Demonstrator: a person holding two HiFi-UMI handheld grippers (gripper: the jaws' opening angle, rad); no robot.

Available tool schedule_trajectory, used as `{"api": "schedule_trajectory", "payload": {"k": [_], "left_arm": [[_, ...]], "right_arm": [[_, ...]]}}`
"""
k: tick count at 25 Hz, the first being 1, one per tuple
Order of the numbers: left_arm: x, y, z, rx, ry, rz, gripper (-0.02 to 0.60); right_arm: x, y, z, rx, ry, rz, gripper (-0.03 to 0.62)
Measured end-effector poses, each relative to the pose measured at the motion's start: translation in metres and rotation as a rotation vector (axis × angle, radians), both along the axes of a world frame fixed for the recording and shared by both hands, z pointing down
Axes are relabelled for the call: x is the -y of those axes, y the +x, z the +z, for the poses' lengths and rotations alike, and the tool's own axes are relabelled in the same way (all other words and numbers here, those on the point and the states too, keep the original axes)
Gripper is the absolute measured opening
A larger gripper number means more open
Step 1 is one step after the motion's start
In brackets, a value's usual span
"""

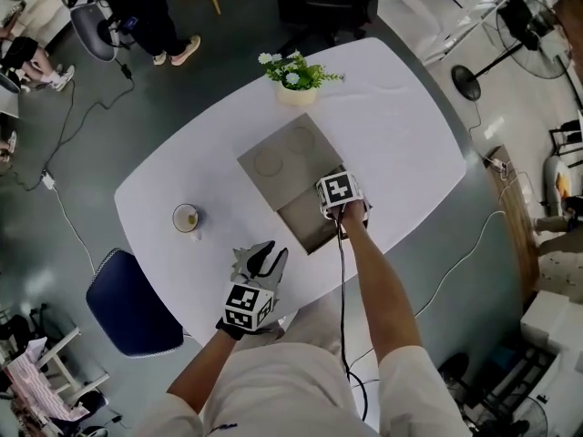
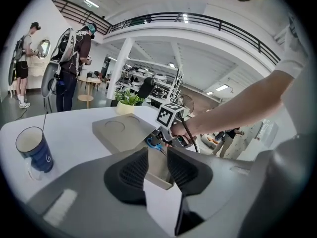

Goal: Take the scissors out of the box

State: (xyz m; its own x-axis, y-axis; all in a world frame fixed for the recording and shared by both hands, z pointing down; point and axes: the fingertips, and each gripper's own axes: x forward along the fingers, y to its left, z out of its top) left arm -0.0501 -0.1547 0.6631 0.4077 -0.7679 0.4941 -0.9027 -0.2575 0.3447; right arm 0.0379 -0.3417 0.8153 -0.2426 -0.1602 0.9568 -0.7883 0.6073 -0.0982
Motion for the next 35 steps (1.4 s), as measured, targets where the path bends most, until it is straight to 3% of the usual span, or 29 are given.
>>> {"api": "schedule_trajectory", "payload": {"k": [5,10,13,15,18,23,29,35], "left_arm": [[-0.011,-0.002,-0.024,-0.021,0.026,-0.014,0.111],[-0.012,-0.016,-0.043,-0.046,0.067,-0.056,0.103],[-0.009,-0.029,-0.068,0.038,0.174,-0.091,0.066],[-0.007,-0.031,-0.089,0.113,0.261,-0.069,0.051],[-0.006,-0.033,-0.111,0.137,0.331,-0.063,0.040],[-0.011,-0.056,-0.118,0.121,0.351,-0.146,0.002],[-0.018,-0.063,-0.135,0.209,0.407,-0.088,0.002],[-0.020,-0.058,-0.143,0.154,0.402,-0.079,0.002]], "right_arm": [[-0.010,0.005,-0.007,0.102,0.071,0.079,0.089],[-0.023,-0.002,-0.049,0.171,0.213,0.104,0.091],[-0.035,-0.008,-0.081,0.206,0.324,0.077,0.089],[-0.041,-0.010,-0.100,0.234,0.386,0.068,0.091],[-0.052,-0.007,-0.122,0.274,0.444,0.082,0.090],[-0.065,-0.005,-0.141,0.314,0.491,0.099,0.091],[-0.076,-0.001,-0.170,0.352,0.553,0.111,0.089],[-0.085,0.003,-0.198,0.386,0.616,0.108,0.090]]}}
